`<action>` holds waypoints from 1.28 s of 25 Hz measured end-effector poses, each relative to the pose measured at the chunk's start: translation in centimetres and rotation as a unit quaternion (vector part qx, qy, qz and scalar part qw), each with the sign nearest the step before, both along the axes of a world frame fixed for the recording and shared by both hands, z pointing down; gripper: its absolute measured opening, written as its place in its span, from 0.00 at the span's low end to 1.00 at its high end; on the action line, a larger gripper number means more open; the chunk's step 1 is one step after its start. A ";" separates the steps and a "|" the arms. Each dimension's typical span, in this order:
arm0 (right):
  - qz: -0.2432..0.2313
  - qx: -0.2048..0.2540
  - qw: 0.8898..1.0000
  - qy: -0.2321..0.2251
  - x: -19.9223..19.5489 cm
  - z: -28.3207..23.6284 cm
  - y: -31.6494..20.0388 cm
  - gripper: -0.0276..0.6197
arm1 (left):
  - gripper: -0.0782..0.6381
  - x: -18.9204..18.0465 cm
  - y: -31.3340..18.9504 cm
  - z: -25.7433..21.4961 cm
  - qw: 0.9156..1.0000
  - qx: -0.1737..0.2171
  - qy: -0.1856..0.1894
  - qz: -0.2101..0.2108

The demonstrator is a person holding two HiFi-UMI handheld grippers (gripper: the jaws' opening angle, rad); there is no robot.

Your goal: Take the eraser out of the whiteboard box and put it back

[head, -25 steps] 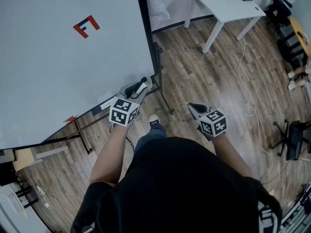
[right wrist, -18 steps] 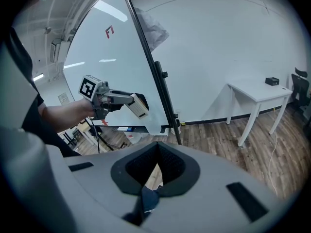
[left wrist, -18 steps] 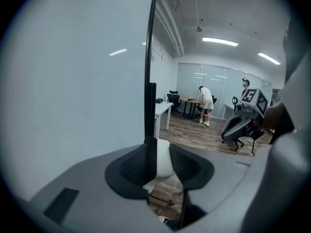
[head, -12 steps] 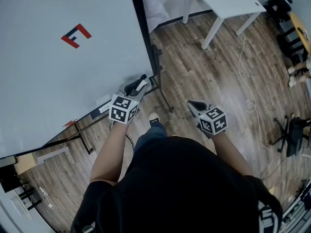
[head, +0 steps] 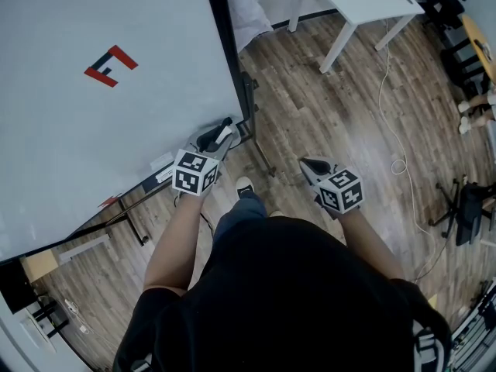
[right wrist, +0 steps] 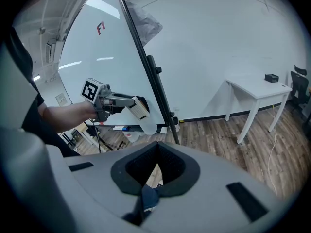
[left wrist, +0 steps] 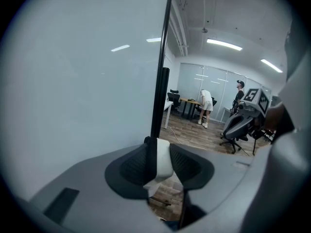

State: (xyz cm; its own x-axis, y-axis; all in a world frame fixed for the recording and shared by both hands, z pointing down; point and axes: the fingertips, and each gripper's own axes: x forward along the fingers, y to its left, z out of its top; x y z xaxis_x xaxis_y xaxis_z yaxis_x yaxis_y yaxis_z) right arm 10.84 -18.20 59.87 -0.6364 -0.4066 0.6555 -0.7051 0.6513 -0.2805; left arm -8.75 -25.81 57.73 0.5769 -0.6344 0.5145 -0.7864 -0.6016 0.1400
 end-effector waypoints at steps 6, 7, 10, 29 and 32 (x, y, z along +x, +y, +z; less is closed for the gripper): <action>0.002 -0.007 1.000 0.004 -0.2 0.6 -0.2 0.04 | 0.32 -0.6 -0.3 1.8 1.000 -0.015 0.001 -0.001; 0.002 -0.009 1.000 0.006 -0.1 0.7 -0.2 0.04 | 0.32 -0.5 -0.3 2.0 1.000 -0.017 0.002 0.000; 0.003 -0.013 1.000 0.009 -0.1 1.0 -0.2 0.04 | 0.32 -0.3 -0.3 2.8 1.000 -0.024 0.004 0.004; 0.012 -0.028 0.999 0.012 -0.7 2.5 -0.6 0.04 | 0.32 0.0 -1.1 7.7 0.998 -0.058 -0.016 0.022; 0.014 -0.030 0.999 0.012 -0.7 2.5 -0.5 0.04 | 0.32 0.2 -1.2 8.0 0.998 -0.061 -0.013 0.024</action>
State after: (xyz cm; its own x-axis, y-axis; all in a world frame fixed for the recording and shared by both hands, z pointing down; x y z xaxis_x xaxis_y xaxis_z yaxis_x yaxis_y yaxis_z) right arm 10.10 -18.74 62.39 -0.6100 -0.3834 0.6935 -0.7290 0.6146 -0.3014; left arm -8.52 -26.97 65.77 0.5908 -0.5382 0.6011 -0.7610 -0.6191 0.1937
